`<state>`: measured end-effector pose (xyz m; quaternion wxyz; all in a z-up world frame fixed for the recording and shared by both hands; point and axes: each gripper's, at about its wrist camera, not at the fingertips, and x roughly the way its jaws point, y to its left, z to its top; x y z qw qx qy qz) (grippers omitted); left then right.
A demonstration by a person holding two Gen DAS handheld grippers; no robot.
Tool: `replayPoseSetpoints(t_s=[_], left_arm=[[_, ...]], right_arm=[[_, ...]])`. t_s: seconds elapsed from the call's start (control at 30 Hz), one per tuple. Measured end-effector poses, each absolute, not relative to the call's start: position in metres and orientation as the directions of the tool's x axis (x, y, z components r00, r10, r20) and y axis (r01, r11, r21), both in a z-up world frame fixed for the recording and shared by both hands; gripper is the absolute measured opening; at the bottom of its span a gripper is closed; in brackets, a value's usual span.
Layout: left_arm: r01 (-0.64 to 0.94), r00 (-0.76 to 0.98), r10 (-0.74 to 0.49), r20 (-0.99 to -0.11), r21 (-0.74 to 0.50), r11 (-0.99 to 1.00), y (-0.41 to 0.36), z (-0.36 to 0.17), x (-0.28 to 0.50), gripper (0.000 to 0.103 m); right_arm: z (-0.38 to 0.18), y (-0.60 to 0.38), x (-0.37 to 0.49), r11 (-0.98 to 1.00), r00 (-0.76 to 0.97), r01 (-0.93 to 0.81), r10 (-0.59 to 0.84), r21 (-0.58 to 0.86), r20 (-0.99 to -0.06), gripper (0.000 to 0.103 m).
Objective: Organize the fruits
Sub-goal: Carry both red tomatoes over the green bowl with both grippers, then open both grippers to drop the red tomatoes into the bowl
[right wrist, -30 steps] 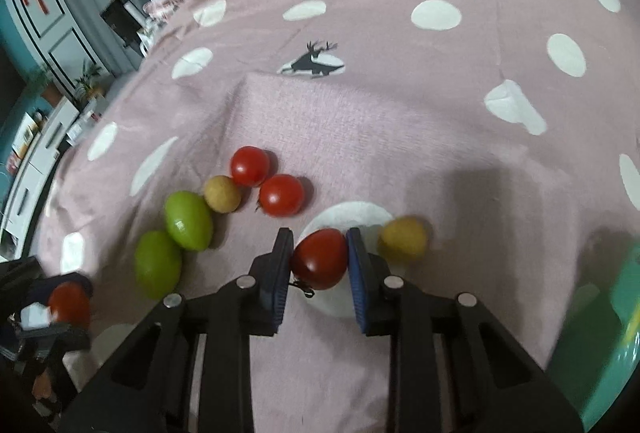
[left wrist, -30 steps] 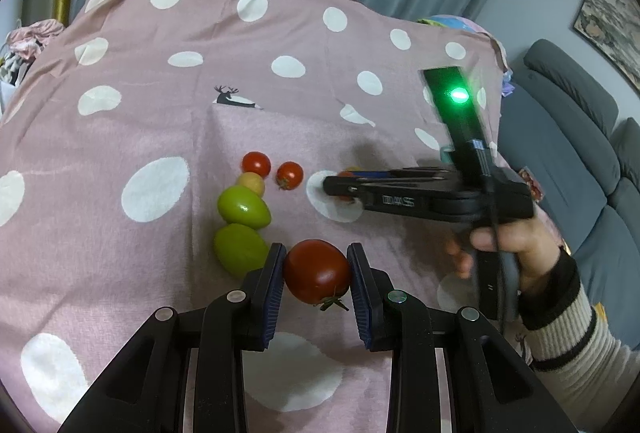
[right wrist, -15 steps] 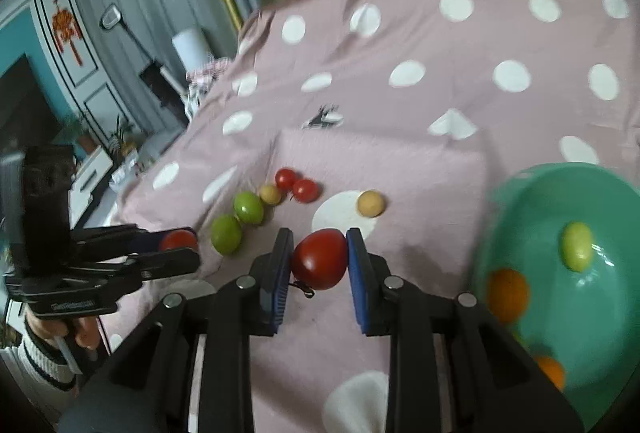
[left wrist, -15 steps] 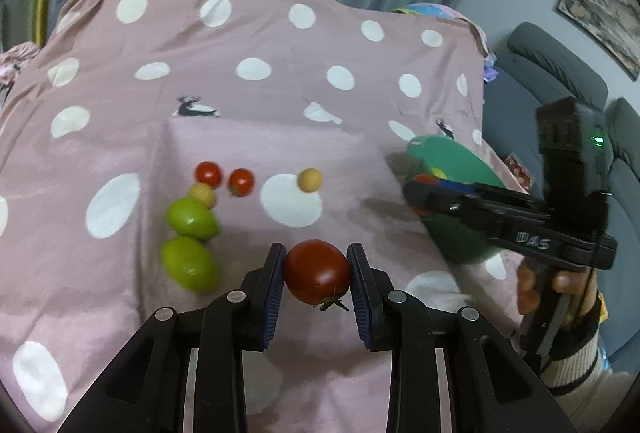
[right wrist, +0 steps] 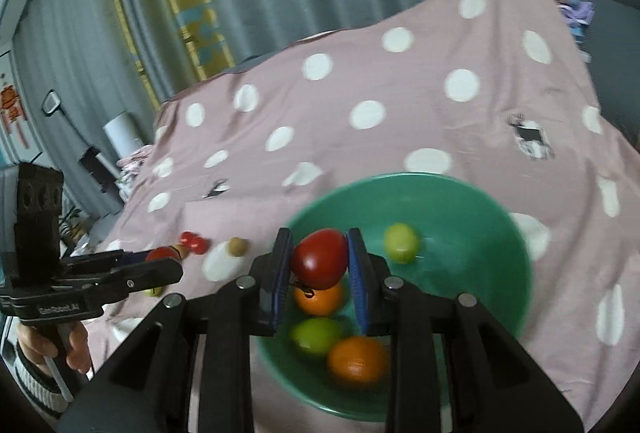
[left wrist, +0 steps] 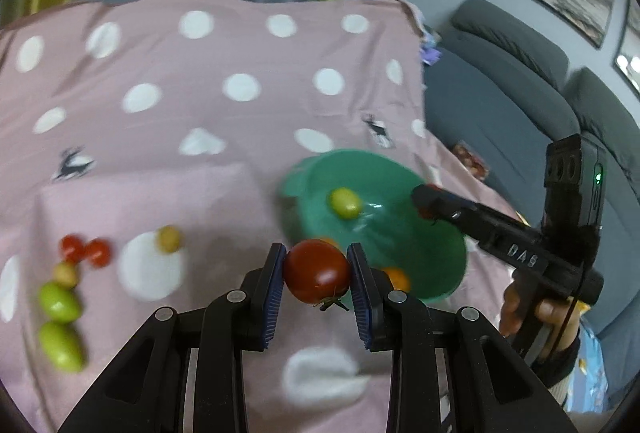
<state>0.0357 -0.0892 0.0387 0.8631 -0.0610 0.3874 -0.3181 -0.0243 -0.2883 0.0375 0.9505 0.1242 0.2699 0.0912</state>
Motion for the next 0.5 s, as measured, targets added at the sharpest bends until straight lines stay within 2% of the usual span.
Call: replayPoseSetpoints(t_s=[0.2, 0.33, 0.5], left_arm=[[0.569, 0.434, -0.601, -0.671, -0.312, 0.761, -0.146, 0.032, 0.048, 0.031], [0.587, 0.406, -0.555, -0.726, -0.258, 0.767, -0.170, 0.018, 0.050, 0.031], [0.585, 0.425, -0.519, -0.742, -0.212, 0.783, -0.182, 0.012, 0.048, 0.031]], right_arm=[[0.023, -0.304, -0.022, 0.956, 0.819, -0.055, 0.208, 0.289, -0.534, 0.028], [0.014, -0.312, -0.017, 0.959, 0.797, -0.021, 0.186, 0.281, -0.575, 0.029], [0.012, -0.321, -0.018, 0.949, 0.798, -0.025, 0.209, 0.315, -0.565, 0.029]])
